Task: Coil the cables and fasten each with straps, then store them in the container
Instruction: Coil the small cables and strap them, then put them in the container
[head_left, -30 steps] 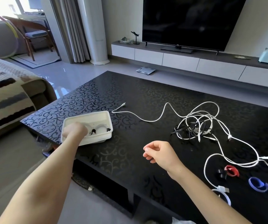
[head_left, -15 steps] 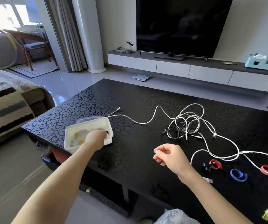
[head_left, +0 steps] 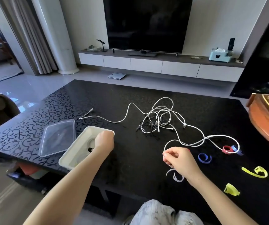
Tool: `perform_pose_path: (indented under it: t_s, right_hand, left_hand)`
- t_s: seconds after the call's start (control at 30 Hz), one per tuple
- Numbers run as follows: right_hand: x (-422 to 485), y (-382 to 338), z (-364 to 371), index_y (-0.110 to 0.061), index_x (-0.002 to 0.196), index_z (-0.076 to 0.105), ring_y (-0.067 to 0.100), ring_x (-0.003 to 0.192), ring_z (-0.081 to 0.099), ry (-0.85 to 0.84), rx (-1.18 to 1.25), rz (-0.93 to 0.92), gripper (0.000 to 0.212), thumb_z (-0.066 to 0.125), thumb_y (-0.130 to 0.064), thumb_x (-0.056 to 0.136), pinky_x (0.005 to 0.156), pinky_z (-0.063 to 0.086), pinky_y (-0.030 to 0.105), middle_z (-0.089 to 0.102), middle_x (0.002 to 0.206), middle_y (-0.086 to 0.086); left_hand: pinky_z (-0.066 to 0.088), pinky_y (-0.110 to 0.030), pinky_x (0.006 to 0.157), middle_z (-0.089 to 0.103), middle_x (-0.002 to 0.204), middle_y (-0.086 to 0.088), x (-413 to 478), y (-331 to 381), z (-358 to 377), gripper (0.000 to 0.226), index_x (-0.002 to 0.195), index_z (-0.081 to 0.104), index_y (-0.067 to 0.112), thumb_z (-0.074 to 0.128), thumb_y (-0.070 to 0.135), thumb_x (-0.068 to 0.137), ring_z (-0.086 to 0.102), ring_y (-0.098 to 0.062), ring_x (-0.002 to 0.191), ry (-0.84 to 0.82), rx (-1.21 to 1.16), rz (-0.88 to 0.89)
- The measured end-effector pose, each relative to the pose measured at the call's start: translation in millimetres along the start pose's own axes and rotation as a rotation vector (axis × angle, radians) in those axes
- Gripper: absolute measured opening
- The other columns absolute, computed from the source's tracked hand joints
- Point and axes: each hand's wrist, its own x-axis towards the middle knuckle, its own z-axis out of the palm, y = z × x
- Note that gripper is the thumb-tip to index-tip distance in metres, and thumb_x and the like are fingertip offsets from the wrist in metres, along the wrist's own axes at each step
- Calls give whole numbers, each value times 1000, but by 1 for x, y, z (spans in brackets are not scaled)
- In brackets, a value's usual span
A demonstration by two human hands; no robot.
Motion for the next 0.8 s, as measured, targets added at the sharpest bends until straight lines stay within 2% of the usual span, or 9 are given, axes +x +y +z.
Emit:
perform_pose_path:
  t_s: [0.07,0.17,0.23,0.37,0.47,0.53,0.63,0.7,0.8]
  right_hand:
    - [2,18,-16,-15,78,70,12,68,65,86,-104,6,14,60,-12,87,71,53,29,70,68,-1]
    - [2,44,-41,-16,95,71,8,75,62,175,-337,25,14,58,-15,90,65,44,17,71,85,-6]
    - [3,56,-53,-17,102,70,9,81,62,201,-468,25,16,57,-16,91,69,42,20,71,93,-5]
    - [21,67,-64,-19,113,66,14,91,62,276,-524,-38,23,59,-19,91,78,47,25,67,99,-4]
    - [40,70,-64,-25,126,58,18,107,55,239,-623,-131,34,57,-22,92,89,45,28,61,117,-4]
    - [49,68,-60,-27,137,47,18,119,47,150,-687,-231,45,56,-24,93,98,38,27,53,131,-4]
    - [65,58,-57,-25,145,34,22,131,37,99,-711,-362,58,56,-20,93,106,30,29,41,145,2]
    - [81,46,-62,-20,140,44,24,127,43,141,-628,-426,51,57,-15,91,103,32,31,49,139,5]
    - [100,22,-74,-11,102,66,24,91,58,286,-469,-514,15,55,-14,91,76,40,31,65,91,0]
  left_hand:
    - [45,-32,73,57,105,-10,-3,10,0,17,106,58,7,52,15,92,57,-29,102,78,45,30]
    - [41,-35,77,56,107,-11,-18,46,4,21,102,61,7,53,25,93,55,-31,102,131,-114,142]
    - [40,-30,75,60,99,-8,-28,78,12,24,94,66,9,53,29,93,59,-28,97,70,-247,208]
    - [42,-28,73,66,89,-6,-29,137,29,35,91,66,8,54,42,91,62,-24,94,-191,-406,187]
    - [42,-27,69,66,89,-8,-29,165,41,23,87,65,8,61,31,86,63,-25,95,-357,-433,188]
    - [41,-27,69,68,91,-10,-28,175,44,15,85,65,8,58,20,87,63,-27,94,-318,-491,219]
    - [42,-29,65,67,76,-9,-24,181,26,13,79,61,7,55,13,89,64,-27,78,-182,-714,330]
    - [47,-30,64,67,65,-8,-20,185,3,18,74,60,7,52,10,91,64,-23,65,-121,-854,395]
    - [50,-31,62,66,63,-3,-14,189,-32,20,78,60,16,51,17,95,62,-20,63,-32,-981,397]
